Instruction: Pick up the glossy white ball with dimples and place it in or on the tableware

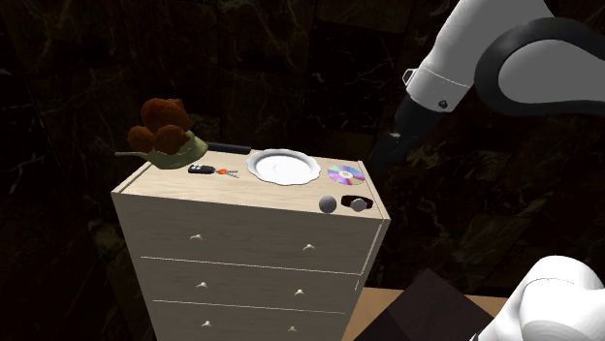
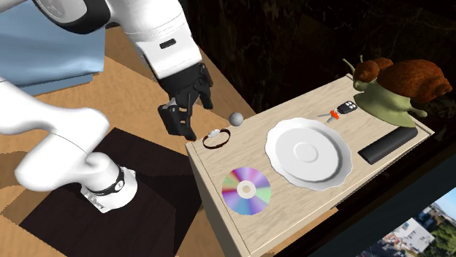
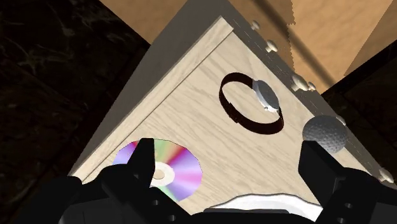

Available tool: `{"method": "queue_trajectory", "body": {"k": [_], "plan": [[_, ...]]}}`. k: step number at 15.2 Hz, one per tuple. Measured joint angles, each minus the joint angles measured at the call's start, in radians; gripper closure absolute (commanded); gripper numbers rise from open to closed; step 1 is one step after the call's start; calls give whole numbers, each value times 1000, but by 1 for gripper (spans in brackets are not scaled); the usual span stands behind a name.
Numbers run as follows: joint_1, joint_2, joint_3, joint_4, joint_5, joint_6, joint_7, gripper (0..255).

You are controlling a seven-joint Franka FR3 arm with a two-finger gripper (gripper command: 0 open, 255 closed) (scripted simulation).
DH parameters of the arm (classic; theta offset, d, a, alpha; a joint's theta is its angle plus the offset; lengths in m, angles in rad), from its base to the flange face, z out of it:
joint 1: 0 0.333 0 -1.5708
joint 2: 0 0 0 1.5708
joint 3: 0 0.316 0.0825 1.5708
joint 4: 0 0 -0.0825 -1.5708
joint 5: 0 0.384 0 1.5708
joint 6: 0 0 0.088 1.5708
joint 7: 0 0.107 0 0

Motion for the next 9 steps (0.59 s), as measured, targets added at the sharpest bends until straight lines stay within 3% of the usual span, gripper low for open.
{"method": "queue_trajectory", "body": {"k": [9], "plan": [[2,165,249,66,-46,90,198,0]]}}
